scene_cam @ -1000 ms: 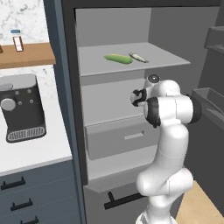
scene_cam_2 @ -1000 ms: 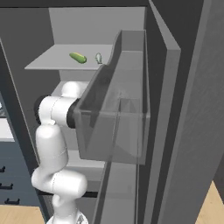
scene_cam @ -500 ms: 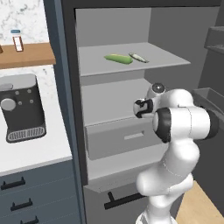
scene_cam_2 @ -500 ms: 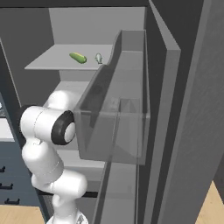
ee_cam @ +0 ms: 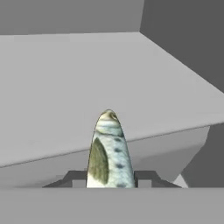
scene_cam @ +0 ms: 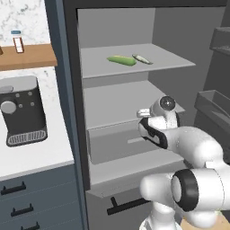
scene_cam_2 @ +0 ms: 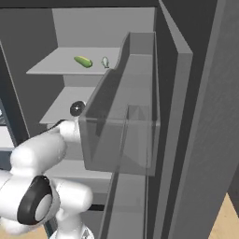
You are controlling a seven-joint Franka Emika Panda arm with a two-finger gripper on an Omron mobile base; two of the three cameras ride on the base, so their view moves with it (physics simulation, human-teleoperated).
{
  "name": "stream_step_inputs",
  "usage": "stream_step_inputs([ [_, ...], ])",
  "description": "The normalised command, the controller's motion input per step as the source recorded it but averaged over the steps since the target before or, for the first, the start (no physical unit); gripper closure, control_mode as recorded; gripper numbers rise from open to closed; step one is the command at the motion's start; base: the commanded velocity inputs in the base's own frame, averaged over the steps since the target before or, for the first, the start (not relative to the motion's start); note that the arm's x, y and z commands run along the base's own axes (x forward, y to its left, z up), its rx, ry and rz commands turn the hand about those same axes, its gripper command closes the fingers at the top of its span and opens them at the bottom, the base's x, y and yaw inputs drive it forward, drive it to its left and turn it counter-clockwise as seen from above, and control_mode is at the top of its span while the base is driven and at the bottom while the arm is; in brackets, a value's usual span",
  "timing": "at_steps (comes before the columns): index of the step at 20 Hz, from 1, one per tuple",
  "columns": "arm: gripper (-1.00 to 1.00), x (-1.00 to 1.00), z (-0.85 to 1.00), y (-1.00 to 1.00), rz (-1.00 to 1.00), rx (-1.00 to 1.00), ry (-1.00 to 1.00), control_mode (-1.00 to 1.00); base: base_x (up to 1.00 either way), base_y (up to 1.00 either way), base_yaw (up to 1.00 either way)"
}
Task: Place one corn and one fish in each tupperware on the nearby counter, to pack two identical lunches.
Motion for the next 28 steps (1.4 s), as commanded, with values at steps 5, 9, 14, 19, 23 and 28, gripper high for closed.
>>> stream_step_inputs([
  [5, 1.00, -1.00, 0.99, 0.22, 0.03, -0.02, 0.00, -1.00, 0.00, 0.00, 0.00],
  [9, 1.00, -1.00, 0.85, 0.19, 0.06, -0.02, 0.03, -1.00, 0.00, 0.00, 0.00],
  [14, 1.00, -1.00, 0.57, 0.32, 0.08, -0.06, 0.07, -1.00, 0.00, 0.00, 0.00],
  [19, 1.00, -1.00, 0.24, 0.32, 0.11, -0.08, 0.01, -1.00, 0.00, 0.00, 0.00],
  [23, 1.00, -0.75, 0.02, 0.22, 0.11, -0.07, 0.00, 1.00, -0.25, 0.09, 0.04],
  [28, 1.00, 0.00, 0.00, 0.00, 0.00, 0.00, 0.00, 1.00, -0.94, 0.72, 0.27],
])
